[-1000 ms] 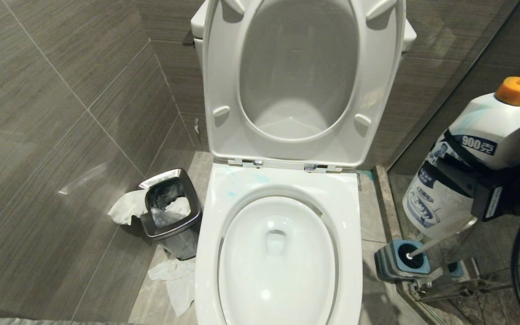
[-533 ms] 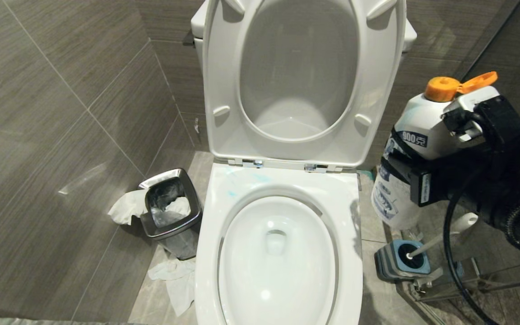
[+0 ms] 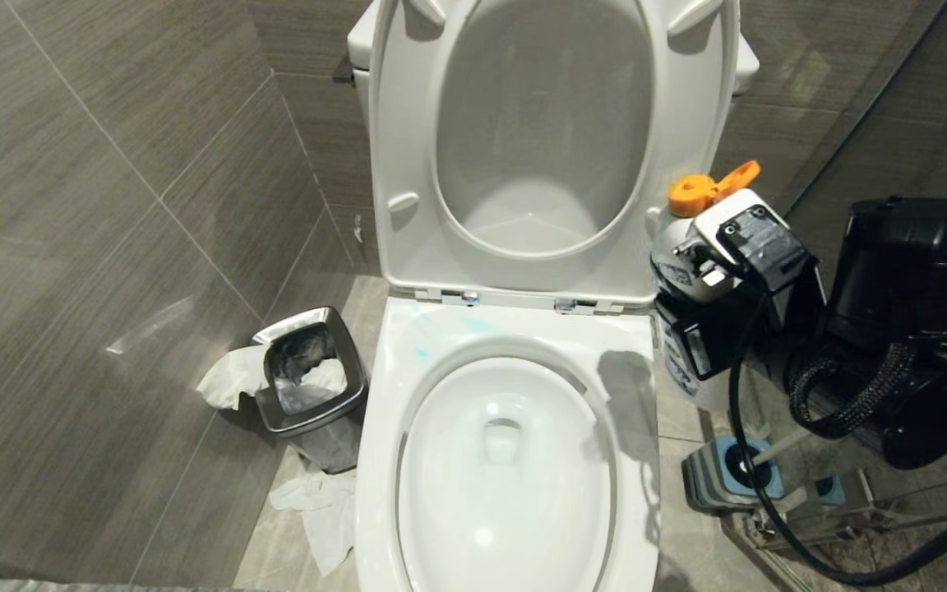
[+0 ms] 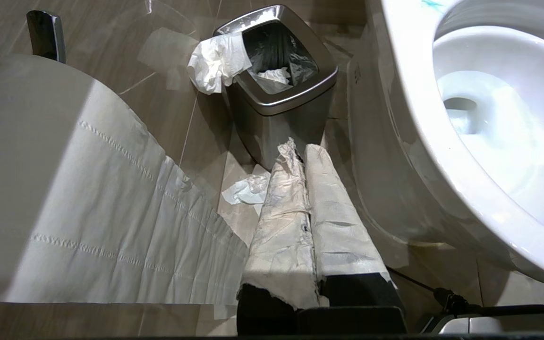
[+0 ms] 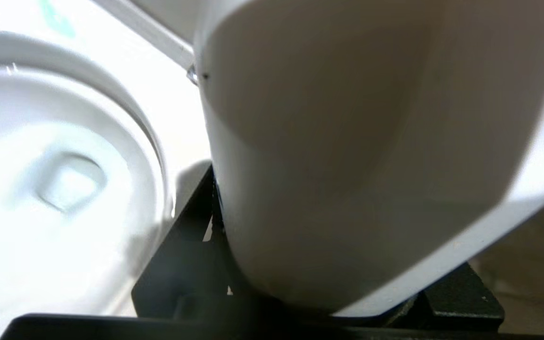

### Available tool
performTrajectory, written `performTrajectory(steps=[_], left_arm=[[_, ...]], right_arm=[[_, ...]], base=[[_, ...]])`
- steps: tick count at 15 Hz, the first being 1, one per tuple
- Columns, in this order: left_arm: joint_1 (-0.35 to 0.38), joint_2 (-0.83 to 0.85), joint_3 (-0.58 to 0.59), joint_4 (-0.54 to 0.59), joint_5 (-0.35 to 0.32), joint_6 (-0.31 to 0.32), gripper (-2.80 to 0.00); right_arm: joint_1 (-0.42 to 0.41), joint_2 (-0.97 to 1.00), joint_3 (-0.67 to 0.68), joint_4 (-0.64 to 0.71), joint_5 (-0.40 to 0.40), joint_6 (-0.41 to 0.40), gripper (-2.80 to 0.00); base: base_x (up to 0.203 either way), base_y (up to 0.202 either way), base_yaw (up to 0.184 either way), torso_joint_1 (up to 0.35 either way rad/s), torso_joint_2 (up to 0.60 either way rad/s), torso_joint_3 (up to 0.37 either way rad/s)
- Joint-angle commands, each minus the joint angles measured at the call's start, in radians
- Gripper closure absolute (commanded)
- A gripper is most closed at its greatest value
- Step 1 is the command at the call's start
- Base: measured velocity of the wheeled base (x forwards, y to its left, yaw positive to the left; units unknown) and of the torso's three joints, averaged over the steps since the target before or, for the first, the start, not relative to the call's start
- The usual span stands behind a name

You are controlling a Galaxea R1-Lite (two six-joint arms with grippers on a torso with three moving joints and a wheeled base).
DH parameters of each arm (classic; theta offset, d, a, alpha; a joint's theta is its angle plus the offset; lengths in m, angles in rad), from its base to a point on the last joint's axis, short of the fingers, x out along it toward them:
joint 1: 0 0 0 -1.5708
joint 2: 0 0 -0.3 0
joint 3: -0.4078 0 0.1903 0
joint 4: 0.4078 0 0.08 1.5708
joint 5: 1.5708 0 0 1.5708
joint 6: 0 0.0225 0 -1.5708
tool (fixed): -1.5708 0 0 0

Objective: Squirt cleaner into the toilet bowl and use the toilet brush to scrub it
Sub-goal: Pour in the cleaning agent

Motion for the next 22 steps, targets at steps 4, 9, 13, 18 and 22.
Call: performTrajectory(steps=[4,9,13,18,22], left_arm=[[0.001,0.0,0.002,0.0,0.0,0.001,0.0],[0.001,0.002,0.002,0.0,0.0,-0.002,0.0],[0.001,0.0,0.002,0.0,0.0,-0.002,0.0],[0.0,0.001,0.002,0.0,0.0,-0.001,0.0],[0.001,0.0,0.002,0.0,0.0,0.0,0.0]], right_arm=[[0.003,0.074,-0.038,0.0,0.0,-0.268,0.0],[0.01,0.105,-0.086,-0.001,-0.004,-0.558,0.0],[0.015,0.101,-0.087,0.0,0.008,-0.784,0.0],[0.023,0.103,-0.116,0.001,0.008,-0.985,0.0],[0.031,0.114,-0.153,0.001,0.002,-1.143,0.0]], base=[[0.0,0.0,0.0,0.0,0.0,0.0],[0.0,0.0,0.0,0.0,0.0,0.0],[0.0,0.0,0.0,0.0,0.0,0.0],[0.0,0.0,0.0,0.0,0.0,0.0],[0.0,0.0,0.0,0.0,0.0,0.0]])
